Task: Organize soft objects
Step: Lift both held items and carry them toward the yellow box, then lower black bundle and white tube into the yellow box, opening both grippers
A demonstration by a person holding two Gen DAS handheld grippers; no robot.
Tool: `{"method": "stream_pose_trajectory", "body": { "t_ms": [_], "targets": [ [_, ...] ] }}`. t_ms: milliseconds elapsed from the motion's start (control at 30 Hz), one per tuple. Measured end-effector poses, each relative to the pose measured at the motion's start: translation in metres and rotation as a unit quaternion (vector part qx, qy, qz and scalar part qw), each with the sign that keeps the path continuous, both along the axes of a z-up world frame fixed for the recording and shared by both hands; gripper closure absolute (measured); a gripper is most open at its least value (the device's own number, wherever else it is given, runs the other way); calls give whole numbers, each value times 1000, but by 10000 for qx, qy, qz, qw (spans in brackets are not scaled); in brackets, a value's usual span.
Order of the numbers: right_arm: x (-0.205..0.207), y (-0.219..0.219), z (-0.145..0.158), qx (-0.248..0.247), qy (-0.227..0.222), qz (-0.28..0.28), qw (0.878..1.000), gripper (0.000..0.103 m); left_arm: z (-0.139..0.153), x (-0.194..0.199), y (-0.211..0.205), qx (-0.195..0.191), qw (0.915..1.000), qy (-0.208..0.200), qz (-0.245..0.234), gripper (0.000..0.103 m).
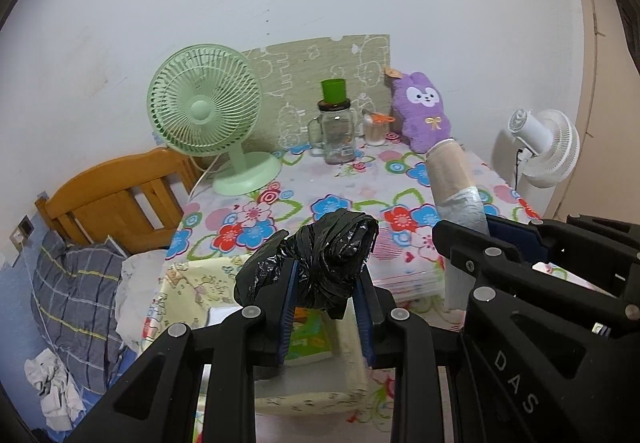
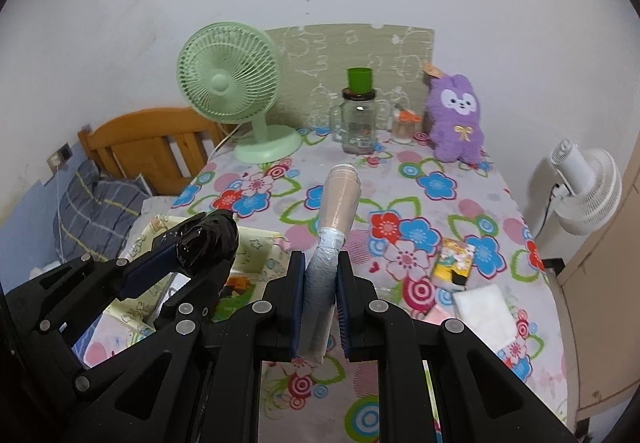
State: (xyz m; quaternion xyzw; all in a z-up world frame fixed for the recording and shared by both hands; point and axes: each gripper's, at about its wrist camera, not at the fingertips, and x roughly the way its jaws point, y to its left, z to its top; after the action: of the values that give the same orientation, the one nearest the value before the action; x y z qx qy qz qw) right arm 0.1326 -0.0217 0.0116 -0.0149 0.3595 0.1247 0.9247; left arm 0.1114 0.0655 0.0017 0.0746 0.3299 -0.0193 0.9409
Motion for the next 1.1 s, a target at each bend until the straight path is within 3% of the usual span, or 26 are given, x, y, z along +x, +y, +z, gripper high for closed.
{"method": "stream_pose_trajectory", "body": {
  "t_ms": [533, 1100],
  "targets": [
    [33, 63, -21, -386, 346, 731, 9960, 86, -21, 23, 48, 8, 9989, 397, 259, 77],
    [56, 113, -59, -385, 1060, 1550, 9815, 86, -57, 44, 93, 11, 9938, 985, 517, 77]
  ]
}}
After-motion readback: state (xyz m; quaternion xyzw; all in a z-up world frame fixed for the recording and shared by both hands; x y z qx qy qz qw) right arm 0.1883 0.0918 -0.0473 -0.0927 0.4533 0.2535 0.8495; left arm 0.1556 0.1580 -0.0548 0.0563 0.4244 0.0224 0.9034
